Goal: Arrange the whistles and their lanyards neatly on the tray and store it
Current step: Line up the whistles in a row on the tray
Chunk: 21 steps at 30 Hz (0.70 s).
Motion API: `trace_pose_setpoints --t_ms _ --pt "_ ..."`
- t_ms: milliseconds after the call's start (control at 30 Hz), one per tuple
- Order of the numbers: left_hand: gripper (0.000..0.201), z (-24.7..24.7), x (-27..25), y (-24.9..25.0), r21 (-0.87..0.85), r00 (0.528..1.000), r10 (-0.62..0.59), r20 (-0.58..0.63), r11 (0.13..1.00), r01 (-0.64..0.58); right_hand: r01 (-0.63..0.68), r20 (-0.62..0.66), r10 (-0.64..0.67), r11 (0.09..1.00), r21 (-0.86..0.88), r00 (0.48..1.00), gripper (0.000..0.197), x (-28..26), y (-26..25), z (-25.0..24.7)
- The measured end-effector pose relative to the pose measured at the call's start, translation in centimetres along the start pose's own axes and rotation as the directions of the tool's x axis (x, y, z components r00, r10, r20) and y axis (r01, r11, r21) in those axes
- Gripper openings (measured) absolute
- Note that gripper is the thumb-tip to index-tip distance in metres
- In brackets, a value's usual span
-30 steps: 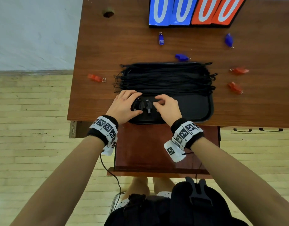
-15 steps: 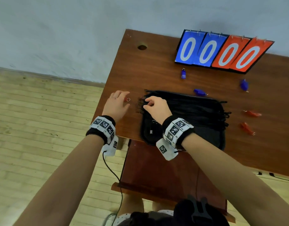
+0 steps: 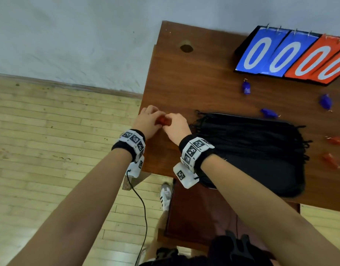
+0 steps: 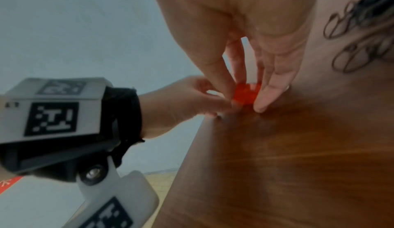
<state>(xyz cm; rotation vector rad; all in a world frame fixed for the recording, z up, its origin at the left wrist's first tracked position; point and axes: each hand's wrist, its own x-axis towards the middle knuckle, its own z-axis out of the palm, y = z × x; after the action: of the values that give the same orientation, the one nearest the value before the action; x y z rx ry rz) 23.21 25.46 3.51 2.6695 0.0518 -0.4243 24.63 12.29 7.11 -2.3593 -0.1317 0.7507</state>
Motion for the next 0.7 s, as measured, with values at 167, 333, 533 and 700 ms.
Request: trace_pose_setpoints --t_ms 167,333,533,700 --pt "0.023 -0.3 0.7 -1.0 -0.021 0.997 0.067 -0.038 0.997 -0.068 -0.064 -0.018 0.064 0.997 -0.039 0.998 0.029 1.5 -0.1 1.4" --pt "0.027 -1.0 -0.5 -1.8 -0.173 0.999 0.048 0.001 0.984 -0.047 -0.06 -0.017 0.062 0.994 0.096 0.998 0.018 1.6 -0.3 1.2" --pt "0.027 -3.4 -2.3 -1.0 -0.539 0.998 0.017 0.052 0.842 0.014 0.017 -0.001 -0.017 0.965 0.262 1.0 0.02 -1.2 -0.7 -1.1" --pt "0.018 -5.7 -2.7 2.4 -0.546 0.997 0.074 0.022 0.836 -0.05 0.077 -0.079 -0.051 0.929 0.363 0.996 0.022 -3.8 -0.1 -4.1"
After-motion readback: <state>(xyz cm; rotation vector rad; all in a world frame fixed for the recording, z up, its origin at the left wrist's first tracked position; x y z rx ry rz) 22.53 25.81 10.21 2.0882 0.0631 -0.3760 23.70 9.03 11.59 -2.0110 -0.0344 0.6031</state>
